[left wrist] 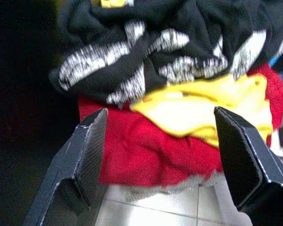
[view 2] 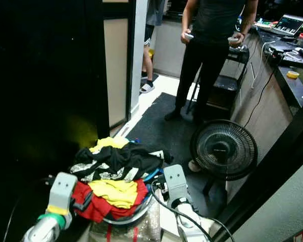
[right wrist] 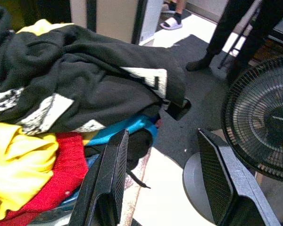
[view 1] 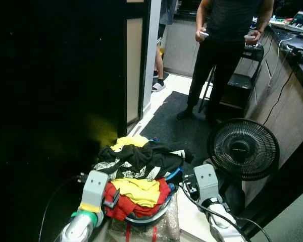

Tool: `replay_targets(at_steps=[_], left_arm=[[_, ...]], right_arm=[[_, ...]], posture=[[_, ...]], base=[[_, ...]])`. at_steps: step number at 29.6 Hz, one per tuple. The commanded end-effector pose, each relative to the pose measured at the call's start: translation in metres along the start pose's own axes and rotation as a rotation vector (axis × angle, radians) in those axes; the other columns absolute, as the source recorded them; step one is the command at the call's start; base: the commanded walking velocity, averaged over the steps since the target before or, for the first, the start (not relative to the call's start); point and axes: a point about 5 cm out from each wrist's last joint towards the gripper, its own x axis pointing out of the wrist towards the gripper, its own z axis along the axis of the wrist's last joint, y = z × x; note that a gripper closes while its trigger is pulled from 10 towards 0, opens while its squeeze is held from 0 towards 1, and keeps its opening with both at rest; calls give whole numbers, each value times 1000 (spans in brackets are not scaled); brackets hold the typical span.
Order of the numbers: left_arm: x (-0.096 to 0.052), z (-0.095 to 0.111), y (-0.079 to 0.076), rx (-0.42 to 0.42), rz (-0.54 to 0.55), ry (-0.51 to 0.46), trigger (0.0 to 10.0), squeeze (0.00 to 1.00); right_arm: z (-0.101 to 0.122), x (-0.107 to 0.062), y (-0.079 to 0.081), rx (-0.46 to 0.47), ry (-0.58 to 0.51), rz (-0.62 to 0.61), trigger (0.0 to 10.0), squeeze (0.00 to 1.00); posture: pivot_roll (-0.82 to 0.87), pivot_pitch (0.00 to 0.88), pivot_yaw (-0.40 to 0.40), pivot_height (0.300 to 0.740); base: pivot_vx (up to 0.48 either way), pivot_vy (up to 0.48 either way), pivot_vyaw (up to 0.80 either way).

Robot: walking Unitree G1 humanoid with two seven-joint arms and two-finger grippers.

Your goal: Clothes washing

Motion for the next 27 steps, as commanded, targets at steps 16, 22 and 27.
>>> replay_targets(at_steps=[16, 22, 27], left_arm=[[4, -6, 2, -19, 33, 49, 10000, 0], [3, -8, 0, -17, 31, 51, 10000, 0], [3, -9, -1, -12, 32, 51, 10000, 0]], right_arm=[[-11, -8, 4, 29, 34, -3, 10000, 0], [-10, -7, 8, 28, 31, 14, 10000, 0], [-10, -7, 10, 23, 30, 27, 10000, 0]], posture=[[-46, 57, 17, 740], [-39, 49, 11, 740], [-38, 46, 9, 740]], base=[[0, 0, 0], [0, 0, 0], [0, 0, 0]])
